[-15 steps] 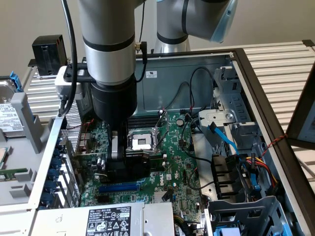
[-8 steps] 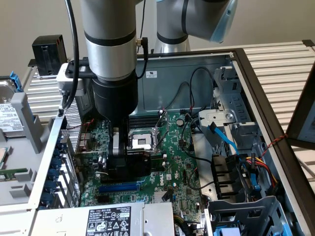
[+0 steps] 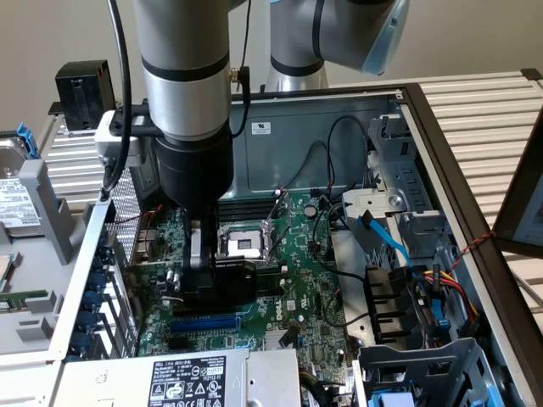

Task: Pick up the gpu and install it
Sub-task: 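Insert the gpu into the slot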

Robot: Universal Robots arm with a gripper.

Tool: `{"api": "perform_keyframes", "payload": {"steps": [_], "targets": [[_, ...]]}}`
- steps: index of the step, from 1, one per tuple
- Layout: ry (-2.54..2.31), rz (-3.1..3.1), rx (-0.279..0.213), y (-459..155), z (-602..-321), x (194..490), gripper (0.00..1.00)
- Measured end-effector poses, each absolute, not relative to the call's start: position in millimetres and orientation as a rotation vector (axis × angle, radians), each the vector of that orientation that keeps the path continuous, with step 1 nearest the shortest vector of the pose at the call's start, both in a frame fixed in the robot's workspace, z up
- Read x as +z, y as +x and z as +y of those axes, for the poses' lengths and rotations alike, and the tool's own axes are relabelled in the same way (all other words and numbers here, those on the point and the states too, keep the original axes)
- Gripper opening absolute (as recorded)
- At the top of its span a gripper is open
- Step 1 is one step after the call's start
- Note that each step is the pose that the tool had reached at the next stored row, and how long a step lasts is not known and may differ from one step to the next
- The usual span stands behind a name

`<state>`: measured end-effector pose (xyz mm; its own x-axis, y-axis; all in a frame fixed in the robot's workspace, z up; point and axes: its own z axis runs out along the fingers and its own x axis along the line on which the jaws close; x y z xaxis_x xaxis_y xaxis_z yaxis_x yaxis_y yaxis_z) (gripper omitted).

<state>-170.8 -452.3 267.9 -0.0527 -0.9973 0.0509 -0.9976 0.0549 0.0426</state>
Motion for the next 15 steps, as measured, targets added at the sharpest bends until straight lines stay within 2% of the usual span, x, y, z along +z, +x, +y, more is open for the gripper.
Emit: {"api": "perform_keyframes", "payload": {"steps": [15], "targets": [[2.129, -2.246, -0.021, -174.1, -453.6, 263.5, 0.27]]}}
